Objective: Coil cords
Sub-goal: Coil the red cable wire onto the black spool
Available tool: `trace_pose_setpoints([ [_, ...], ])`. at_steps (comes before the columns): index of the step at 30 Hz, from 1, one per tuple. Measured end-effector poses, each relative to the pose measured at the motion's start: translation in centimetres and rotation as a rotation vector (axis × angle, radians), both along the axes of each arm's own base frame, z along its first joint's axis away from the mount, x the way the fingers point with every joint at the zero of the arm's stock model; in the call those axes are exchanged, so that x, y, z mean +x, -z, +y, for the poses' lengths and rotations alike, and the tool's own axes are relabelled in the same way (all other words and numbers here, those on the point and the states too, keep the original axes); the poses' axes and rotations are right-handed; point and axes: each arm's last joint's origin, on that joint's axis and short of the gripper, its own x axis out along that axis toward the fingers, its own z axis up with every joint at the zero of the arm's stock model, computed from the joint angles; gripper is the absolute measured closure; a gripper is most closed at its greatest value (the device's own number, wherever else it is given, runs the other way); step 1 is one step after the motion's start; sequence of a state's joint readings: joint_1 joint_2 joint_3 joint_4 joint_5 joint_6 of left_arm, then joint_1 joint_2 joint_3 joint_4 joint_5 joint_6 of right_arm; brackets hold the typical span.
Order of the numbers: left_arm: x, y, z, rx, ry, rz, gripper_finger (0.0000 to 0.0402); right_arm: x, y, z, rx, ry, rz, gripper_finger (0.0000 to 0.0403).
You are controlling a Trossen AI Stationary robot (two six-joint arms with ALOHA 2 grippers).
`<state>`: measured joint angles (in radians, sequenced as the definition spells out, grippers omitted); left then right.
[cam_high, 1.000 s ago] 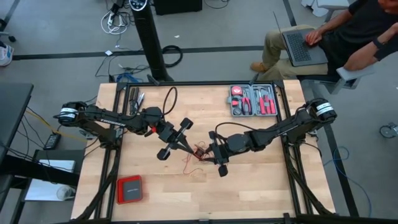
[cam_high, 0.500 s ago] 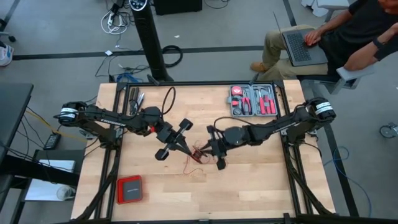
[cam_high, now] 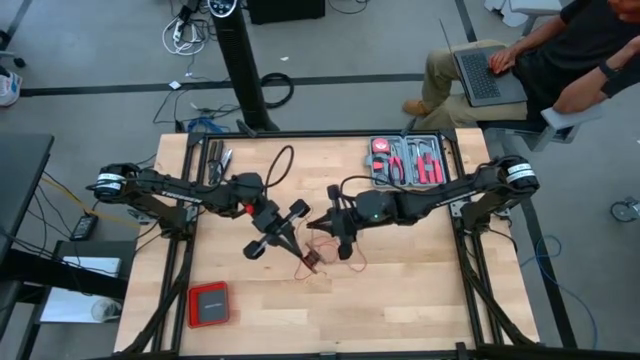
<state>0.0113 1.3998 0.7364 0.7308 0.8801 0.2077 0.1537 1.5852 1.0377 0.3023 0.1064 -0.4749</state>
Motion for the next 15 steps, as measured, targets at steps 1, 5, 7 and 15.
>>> trace_pose_setpoints([
  [1,0.0,0.1,0.0,-0.008,0.012,0.021,0.0402,0.1,-0.4,0.1,-0.012,-0.006,-0.010,0.0402],
  [5,-0.1,0.3,-0.1,-0.060,0.060,0.109,0.0402,0.3,-1.4,0.9,-0.050,-0.033,-0.026,0.0402],
  [7,-0.1,0.4,-0.1,-0.079,0.065,0.150,0.0402,0.3,-1.8,1.2,-0.062,-0.044,-0.030,0.0402],
  [15,0.0,1.3,0.0,-0.108,0.013,0.276,0.0402,0.2,-2.3,2.2,-0.122,-0.081,-0.019,0.0403],
])
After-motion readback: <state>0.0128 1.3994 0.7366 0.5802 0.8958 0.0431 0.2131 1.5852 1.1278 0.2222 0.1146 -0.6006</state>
